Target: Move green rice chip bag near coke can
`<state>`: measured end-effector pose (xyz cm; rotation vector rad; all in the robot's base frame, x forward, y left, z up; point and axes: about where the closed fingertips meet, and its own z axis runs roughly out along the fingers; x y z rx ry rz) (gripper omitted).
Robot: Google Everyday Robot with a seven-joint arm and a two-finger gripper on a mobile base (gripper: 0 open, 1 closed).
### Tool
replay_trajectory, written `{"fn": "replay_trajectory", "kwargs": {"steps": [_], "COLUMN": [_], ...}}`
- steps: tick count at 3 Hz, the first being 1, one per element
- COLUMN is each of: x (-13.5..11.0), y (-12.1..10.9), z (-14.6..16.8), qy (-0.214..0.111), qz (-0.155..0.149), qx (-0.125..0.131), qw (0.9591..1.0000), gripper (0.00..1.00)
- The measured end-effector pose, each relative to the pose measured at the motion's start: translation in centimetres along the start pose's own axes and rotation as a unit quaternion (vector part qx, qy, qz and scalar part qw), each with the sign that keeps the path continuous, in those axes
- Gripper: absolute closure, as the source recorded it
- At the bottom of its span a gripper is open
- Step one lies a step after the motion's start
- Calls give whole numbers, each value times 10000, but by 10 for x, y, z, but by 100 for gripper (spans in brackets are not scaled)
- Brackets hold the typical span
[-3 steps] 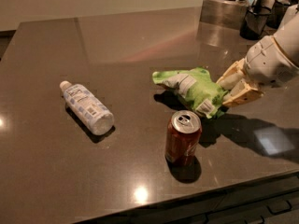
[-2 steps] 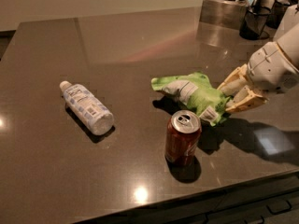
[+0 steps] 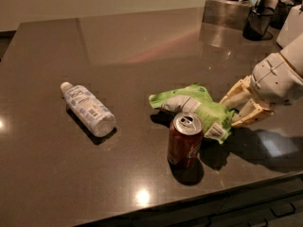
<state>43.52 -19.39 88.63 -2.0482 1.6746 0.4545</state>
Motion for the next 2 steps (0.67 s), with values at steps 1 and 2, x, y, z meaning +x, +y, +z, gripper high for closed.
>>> {"fn": "replay_trajectory", "kwargs": {"steps": [1,2], "x": [-1,-2], "y": [-2,-4], "z": [1,1], "qy": [5,8], "qz": [-11,-23], "qx": [36,66], "qw": [10000,10000], "gripper": [29,6]}}
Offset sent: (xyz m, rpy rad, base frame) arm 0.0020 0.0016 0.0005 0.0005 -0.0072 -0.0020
